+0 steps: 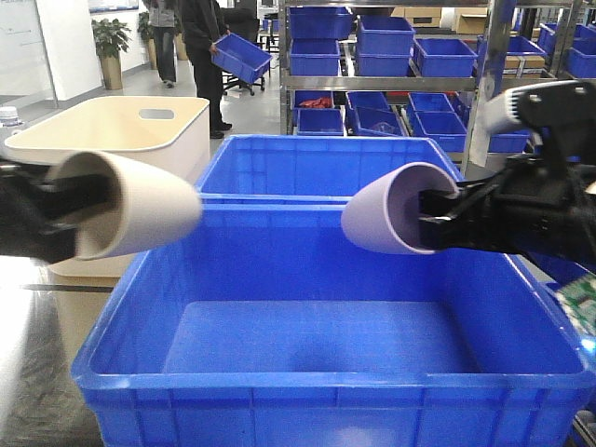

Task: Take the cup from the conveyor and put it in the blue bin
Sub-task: 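Extend both grippers with cups over the nearest blue bin, then open both grippers to drop the cups into the blue bin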

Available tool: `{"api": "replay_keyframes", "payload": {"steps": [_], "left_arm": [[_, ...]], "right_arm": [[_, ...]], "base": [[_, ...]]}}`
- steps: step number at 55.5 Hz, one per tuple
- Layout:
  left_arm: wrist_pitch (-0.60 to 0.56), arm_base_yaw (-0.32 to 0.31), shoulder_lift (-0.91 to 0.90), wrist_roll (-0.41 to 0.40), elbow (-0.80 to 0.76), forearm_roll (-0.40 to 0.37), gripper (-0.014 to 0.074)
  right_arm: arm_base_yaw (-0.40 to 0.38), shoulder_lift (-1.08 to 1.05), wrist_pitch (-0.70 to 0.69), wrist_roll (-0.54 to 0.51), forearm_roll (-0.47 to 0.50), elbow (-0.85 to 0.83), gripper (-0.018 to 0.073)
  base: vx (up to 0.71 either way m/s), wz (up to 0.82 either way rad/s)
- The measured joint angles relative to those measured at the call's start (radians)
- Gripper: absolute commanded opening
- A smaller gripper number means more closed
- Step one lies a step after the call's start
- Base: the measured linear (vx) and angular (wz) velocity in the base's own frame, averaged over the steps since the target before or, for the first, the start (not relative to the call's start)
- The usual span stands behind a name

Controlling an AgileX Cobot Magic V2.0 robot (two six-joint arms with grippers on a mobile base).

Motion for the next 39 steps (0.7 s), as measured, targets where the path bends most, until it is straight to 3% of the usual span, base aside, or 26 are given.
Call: {"api": "replay_keyframes", "payload": {"steps": [12,21,26,34,39], "left_arm": [[0.0,-0.099,0.224,0.007,-0.108,-0.004,0.0006],[-0.016,-0.123,0.331,0.008,-0.129,-0.007,0.0069],[-0.029,-0.125,0.364,0.008,-0.129,-0.007,0.0167],[-0.072,-0.125,0.37,0.008,-0.131,-0.009,0.0395],[-0.094,-0.125,0.369,0.008,-0.131,-0.011,0.0524]], "right_arm": [[0.0,0.113,0.061,0.0,0.001,-0.067,0.0025],[0.0,0.145,0.088,0.0,0.007,-0.068,0.0135],[0.0,0.15,0.091,0.0,0.009,-0.068,0.0256],[0.0,0.15,0.087,0.0,0.014,-0.07,0.0448],[0.0,0.15,0.081,0.0,0.014,-0.072,0.0511]], "base": [[0.0,0.0],[0.0,0.0],[0.0,0.0],[0.0,0.0],[0.0,0.0]]}}
